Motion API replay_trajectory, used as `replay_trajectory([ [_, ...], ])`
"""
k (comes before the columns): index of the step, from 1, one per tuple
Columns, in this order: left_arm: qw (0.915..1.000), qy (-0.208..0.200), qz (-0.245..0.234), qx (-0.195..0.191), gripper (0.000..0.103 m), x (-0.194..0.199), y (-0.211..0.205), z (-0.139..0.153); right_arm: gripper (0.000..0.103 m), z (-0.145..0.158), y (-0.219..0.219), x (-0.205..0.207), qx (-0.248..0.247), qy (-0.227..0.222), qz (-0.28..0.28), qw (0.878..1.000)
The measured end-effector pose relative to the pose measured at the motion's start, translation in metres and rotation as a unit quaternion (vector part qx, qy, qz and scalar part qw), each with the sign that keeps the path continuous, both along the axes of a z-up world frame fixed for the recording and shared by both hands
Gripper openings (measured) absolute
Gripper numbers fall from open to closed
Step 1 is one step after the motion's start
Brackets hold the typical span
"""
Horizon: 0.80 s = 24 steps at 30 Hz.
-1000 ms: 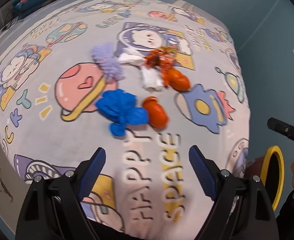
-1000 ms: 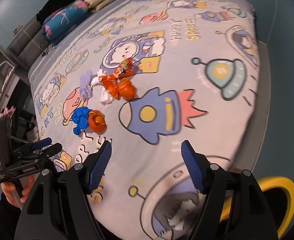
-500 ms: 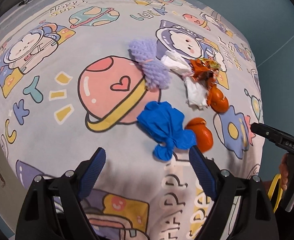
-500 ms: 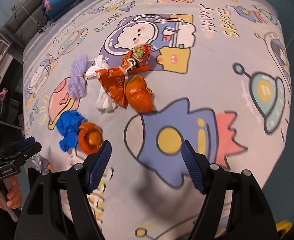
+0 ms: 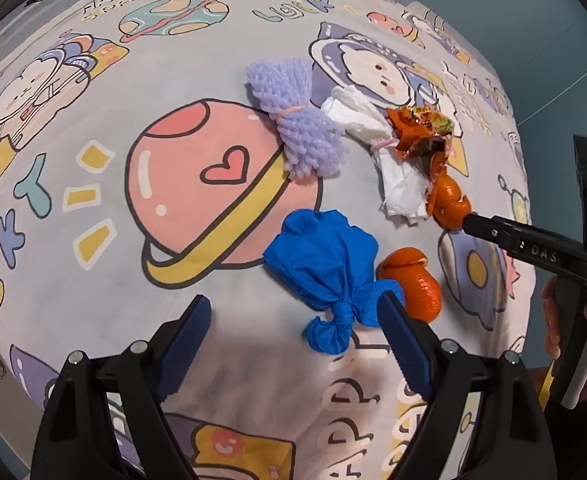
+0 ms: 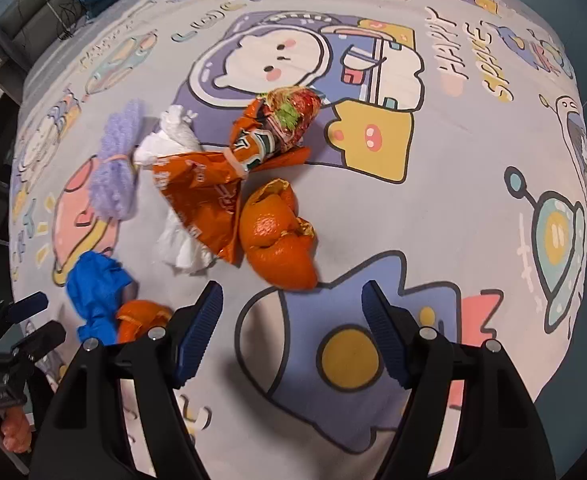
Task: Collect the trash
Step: 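Grasp the blue glove with the left tool while the right tool grasps the orange peel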
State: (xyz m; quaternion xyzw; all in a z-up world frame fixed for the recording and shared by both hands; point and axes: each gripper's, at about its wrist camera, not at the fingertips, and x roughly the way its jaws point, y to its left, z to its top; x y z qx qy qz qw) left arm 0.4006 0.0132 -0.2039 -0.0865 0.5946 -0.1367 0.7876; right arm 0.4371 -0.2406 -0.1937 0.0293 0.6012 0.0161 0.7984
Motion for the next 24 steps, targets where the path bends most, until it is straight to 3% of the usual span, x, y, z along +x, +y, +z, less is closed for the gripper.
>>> replay_trajectory([
  [6, 0.9999, 0.007, -0.015, 0.004, 0.081, 0.006, -0.015, -0.01, 0.067, -0.011, 0.003, 0.011, -0.001, 0.004, -0.004, 1.0],
  [8, 0.9997, 0.005, -0.023, 0.009, 0.081, 0.007, -0.022, -0.012, 0.062, -0.014, 0.006, 0.014, 0.0, 0.006, -0.003, 1.0],
  [10, 0.9995, 0.01, -0.03, 0.007, 0.073, 0.007, -0.029, -0.016, 0.057, -0.019, 0.011, 0.018, -0.006, 0.014, 0.002, 1.0],
  [13, 0.9988, 0.029, -0.04, -0.001, 0.051, 0.006, -0.036, -0.025, 0.04, -0.027, 0.016, 0.02, -0.015, 0.026, 0.008, 1.0],
  [17, 0.9984, 0.035, -0.043, -0.01, 0.029, 0.004, -0.036, -0.028, 0.033, -0.031, 0.017, 0.018, -0.015, 0.026, 0.004, 1.0],
  [24, 0.9981, 0.042, -0.04, -0.022, 0.016, -0.001, -0.028, -0.022, 0.026, -0.023, 0.012, 0.011, -0.008, 0.024, -0.013, 1.0],
])
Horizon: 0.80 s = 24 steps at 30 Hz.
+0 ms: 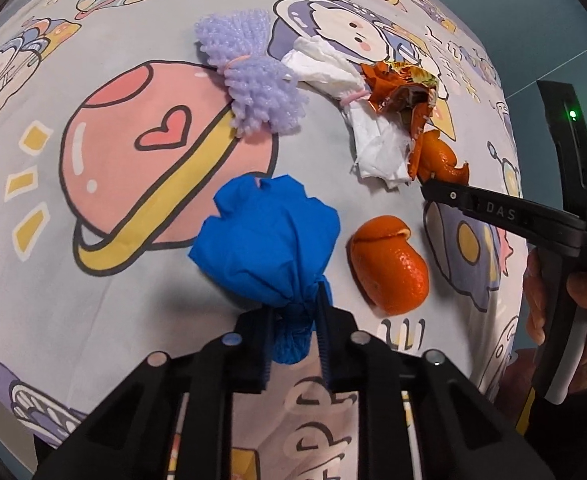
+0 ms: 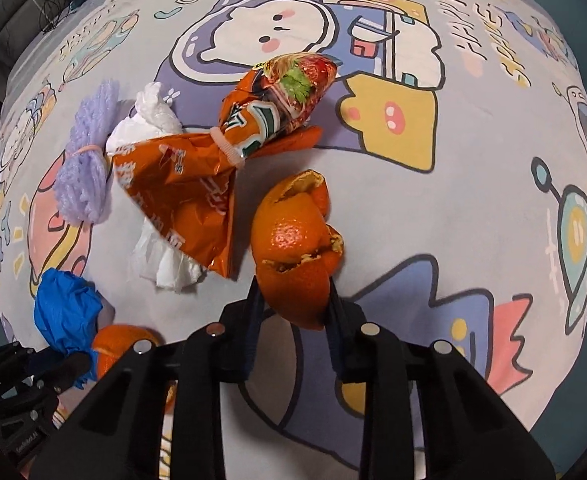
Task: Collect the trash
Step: 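Grasp the blue glove with the left tool while the right tool grasps the orange peel, then carry the blue glove and orange peel over the yellow-rimmed bin with both tools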
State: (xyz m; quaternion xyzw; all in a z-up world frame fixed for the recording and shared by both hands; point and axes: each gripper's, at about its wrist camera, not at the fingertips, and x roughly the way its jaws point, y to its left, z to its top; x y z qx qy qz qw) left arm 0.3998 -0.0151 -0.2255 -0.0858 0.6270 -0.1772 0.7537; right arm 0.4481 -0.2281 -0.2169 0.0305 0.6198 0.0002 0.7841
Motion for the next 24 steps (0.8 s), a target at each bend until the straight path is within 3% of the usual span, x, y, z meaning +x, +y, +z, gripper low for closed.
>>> replay_trajectory([
  [13, 0.9986, -0.045, -0.022, 0.015, 0.015, -0.042, 0.018, 0.044, 0.026, 0.059, -0.011, -0.08, 0.068, -0.021, 0.014, 0.997],
  [24, 0.9957, -0.068, -0.06, 0.018, 0.015, -0.09, 0.004, 0.076, 0.026, 0.1, -0.025, -0.163, 0.096, -0.031, 0.022, 0.995],
])
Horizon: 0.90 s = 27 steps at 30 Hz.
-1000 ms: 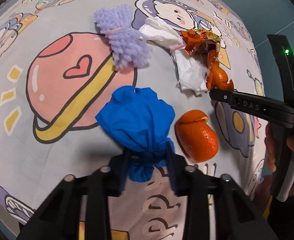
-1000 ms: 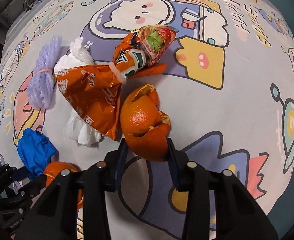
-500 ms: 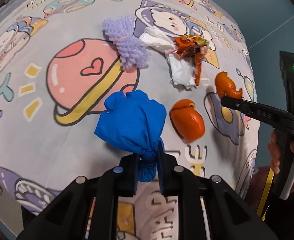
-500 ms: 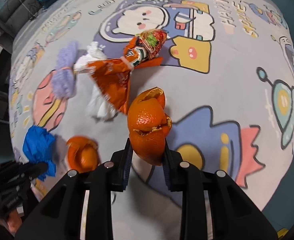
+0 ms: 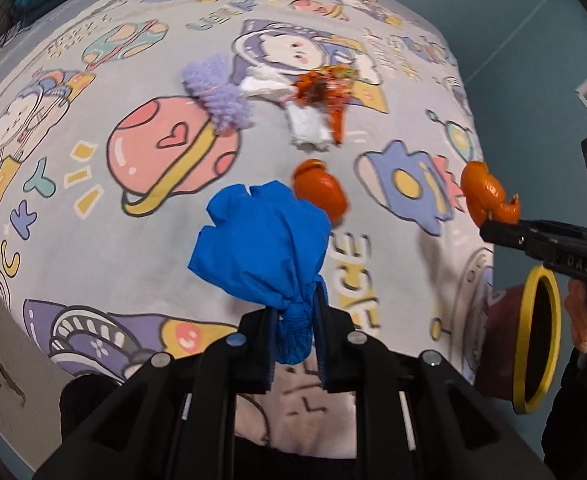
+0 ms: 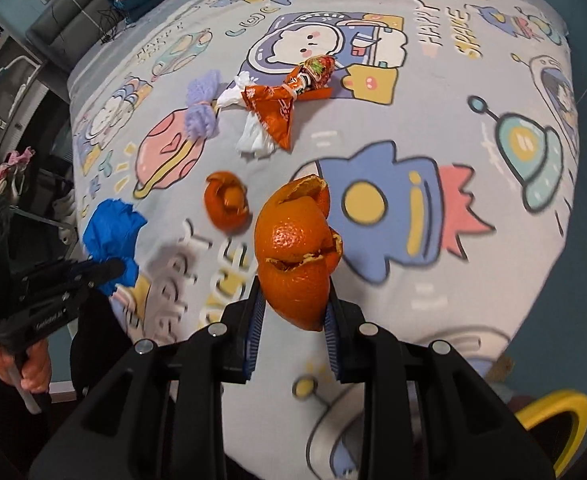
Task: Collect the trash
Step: 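Carry the blue glove and orange peel over the yellow-rimmed bin with both tools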
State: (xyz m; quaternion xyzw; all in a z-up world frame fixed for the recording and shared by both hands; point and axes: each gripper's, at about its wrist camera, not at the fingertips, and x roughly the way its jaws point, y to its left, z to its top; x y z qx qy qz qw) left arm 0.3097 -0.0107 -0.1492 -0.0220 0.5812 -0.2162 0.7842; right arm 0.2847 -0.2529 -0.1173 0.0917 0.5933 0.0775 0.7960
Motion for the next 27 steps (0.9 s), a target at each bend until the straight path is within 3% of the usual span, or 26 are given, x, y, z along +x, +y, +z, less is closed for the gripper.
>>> replay_trajectory([
  [13, 0.9965, -0.021, -0.075, -0.032, 0.015, -0.052, -0.071, 0.03, 0.026, 0.027, -0.048, -0.085, 0.0, -0.015, -0.071, 0.997],
  [27, 0.9846, -0.034, -0.159, -0.062, 0.015, -0.106, -0.161, 0.058, 0.026, 0.044, -0.116, -0.164, 0.016, -0.034, -0.175, 0.984],
])
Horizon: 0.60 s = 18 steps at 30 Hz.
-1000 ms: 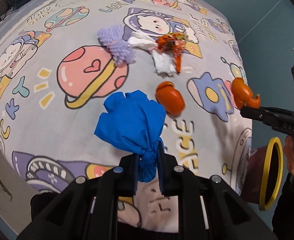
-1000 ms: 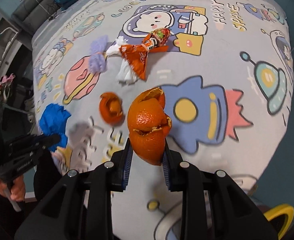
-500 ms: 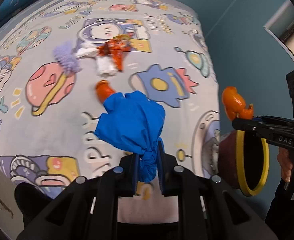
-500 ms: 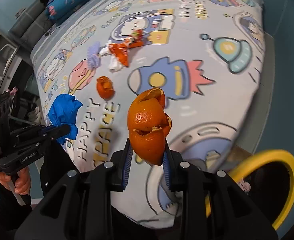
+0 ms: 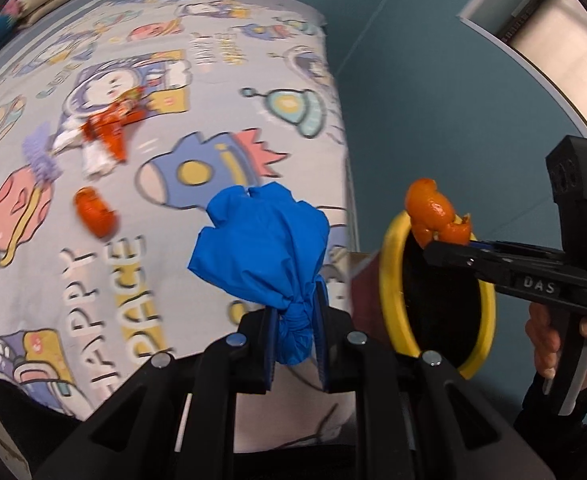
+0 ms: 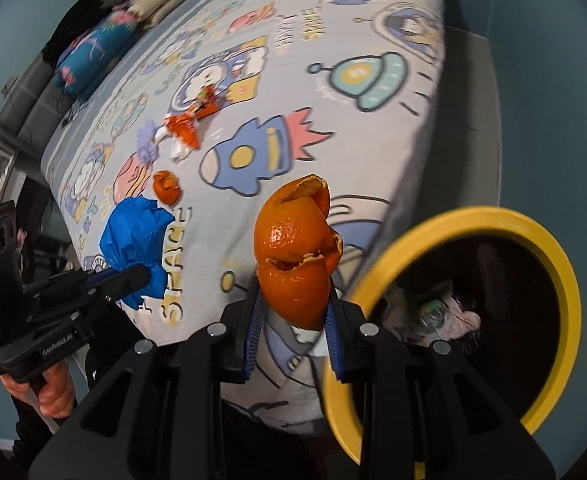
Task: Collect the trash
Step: 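Carry the blue glove and orange peel over the yellow-rimmed bin with both tools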
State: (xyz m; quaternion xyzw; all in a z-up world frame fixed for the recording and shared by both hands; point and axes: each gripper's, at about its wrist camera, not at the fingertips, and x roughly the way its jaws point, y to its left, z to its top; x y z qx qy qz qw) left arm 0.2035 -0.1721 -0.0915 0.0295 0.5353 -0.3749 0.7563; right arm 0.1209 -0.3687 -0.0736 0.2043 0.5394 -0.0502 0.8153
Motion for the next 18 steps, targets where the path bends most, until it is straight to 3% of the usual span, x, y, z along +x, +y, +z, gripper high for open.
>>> replay_trajectory([
  [6, 0.9996, -0.003, -0.029, 0.0, 0.015, -0.02, -0.033, 0.006, 0.027, 0.004, -0.037, -0.032, 0.009, -0.013, -0.059, 0.998],
  [18, 0.9969, -0.004, -0.077, 0.016, 0.015, -0.054, -0.085, 0.002, 0.027, -0.018, -0.088, -0.078, 0.039, -0.014, -0.13, 0.991],
])
